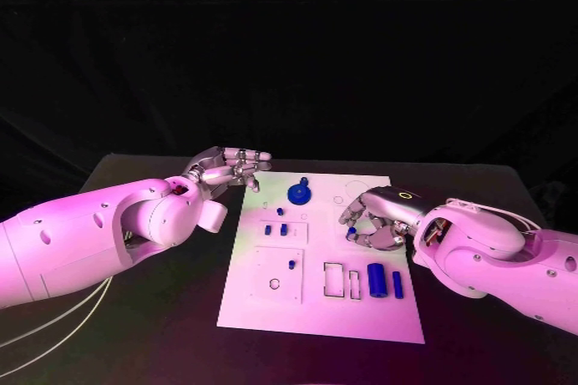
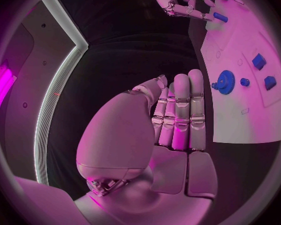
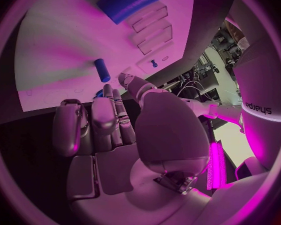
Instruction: Assemble the parts on the task board
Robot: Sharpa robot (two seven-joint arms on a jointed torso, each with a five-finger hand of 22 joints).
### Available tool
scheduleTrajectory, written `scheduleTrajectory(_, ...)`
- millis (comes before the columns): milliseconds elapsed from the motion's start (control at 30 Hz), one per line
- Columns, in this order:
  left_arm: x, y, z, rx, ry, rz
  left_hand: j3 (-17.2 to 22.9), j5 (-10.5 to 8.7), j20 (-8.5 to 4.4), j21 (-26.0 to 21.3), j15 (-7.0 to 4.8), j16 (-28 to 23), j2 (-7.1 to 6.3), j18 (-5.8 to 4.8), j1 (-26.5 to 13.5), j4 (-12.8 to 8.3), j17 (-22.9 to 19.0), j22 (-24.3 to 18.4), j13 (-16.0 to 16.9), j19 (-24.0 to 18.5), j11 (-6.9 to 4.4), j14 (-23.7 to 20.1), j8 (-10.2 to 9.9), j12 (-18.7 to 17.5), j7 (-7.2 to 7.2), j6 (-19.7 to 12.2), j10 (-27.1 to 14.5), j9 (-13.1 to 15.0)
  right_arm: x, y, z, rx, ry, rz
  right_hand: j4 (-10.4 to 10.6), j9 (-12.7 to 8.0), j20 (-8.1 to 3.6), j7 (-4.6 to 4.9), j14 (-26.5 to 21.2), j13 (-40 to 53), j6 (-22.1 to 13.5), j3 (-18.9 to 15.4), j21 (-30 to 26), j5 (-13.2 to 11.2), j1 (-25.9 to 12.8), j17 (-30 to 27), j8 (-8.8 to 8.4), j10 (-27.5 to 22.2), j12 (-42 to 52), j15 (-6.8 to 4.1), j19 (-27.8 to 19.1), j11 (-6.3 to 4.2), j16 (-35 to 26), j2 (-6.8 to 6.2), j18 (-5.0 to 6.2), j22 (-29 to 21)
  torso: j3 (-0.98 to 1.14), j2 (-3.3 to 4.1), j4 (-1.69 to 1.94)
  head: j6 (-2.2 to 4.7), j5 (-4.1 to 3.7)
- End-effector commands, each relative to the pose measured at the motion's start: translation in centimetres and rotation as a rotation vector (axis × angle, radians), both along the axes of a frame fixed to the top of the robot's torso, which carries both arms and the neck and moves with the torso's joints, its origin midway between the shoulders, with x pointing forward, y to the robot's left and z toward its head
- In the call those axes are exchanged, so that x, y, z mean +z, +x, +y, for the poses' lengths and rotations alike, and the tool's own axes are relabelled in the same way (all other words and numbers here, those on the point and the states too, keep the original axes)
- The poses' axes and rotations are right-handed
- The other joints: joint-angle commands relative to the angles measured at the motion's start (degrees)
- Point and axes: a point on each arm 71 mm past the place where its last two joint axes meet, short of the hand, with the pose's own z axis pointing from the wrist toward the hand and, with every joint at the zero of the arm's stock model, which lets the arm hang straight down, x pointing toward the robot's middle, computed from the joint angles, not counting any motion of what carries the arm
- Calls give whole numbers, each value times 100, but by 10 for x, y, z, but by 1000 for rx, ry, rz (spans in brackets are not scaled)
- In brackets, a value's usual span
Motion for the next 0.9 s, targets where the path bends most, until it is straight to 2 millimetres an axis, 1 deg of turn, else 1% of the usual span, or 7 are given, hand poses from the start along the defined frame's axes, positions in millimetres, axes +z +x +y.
scheduleTrajectory(33, 1, -1, -3, -26, -4, -9, -31, 9, -3, -37, 5, -24, 3, 76, -51, -9, -8, -8, 8, -39, 5, -28, -33, 29, 7, -33, -40, -8, -3, 1, 0, 26, -79, -21, -4, -2, -19, -30, 132, -16, -27, -60, -27, -40, -36, -9, 8, -40, 19, 29, -5, -15, -12, 4, -50, 172, -12, -2, 12, 8, -23)
scheduleTrajectory(67, 1, -1, -3, -26, -4, -9, -31, 9, -3, -37, 5, -24, 3, 76, -51, -9, -8, -8, 8, -39, 5, -28, -33, 29, 7, -33, -40, -8, -4, 1, 0, 24, -89, -21, 0, -2, 2, -23, 131, -29, -34, -92, -36, -44, -35, -20, 7, -67, 24, 65, -8, 14, -15, -1, -54, 168, -12, 0, 13, 10, -22)
scheduleTrajectory(200, 1, -1, -3, -25, -3, -9, -31, 9, -3, -37, 5, -24, 3, 76, -51, -9, -8, -8, 8, -39, 5, -28, -33, 29, 7, -33, -40, -8, -7, 3, -1, 19, -114, -20, 3, 1, 22, -16, 130, -42, -24, -124, -42, -44, -23, -22, 15, -97, 33, 94, -9, 41, -9, 4, -55, 167, -11, 1, 12, 14, -15)
scheduleTrajectory(333, 1, -1, -2, -24, -3, -9, -31, 9, -3, -37, 5, -24, 3, 76, -51, -9, -8, -8, 8, -39, 5, -28, -33, 29, 7, -33, -40, -8, -9, 7, -2, 7, -130, -30, -5, 11, 39, -10, 132, -54, 17, -120, -41, -37, 31, -21, 34, -105, 58, 109, -7, 52, 4, 53, -55, 172, -14, 3, 14, 15, -29)
scheduleTrajectory(500, 1, -1, -2, -25, -2, -8, -31, 9, -3, -37, 5, -24, 3, 76, -51, -9, -8, -8, 8, -39, 5, -28, -33, 29, 7, -33, -40, -8, -11, 10, -2, 1, -136, -38, -12, 21, 48, -13, 127, -65, 58, -114, -58, -39, 66, -38, 51, -114, 74, 115, -14, 57, -4, 82, -50, 161, -6, 3, 10, 9, -24)
scheduleTrajectory(767, 1, -1, -2, -25, -1, -6, -31, 9, -3, -37, 5, -24, 3, 76, -51, -9, -8, -8, 8, -39, 5, -28, -33, 29, 7, -33, -40, -8, -13, 11, -1, 4, -139, -38, -15, 33, 55, -18, 121, -72, 106, -103, -70, -35, 100, -60, 69, -86, 116, 114, -19, 53, -14, 114, -45, 156, -5, 2, 3, 3, -24)
scheduleTrajectory(900, 1, -1, -2, -26, -1, -5, -31, 9, -3, -37, 5, -24, 3, 76, -51, -9, -8, -8, 8, -39, 5, -28, -33, 29, 7, -33, -40, -8, -15, 11, -1, 4, -144, -32, -14, 64, 39, -37, 137, -53, 224, -68, -12, -69, 153, -3, 115, 119, 266, 74, 11, -5, 64, 183, -54, 208, -5, -1, 1, 0, -31)
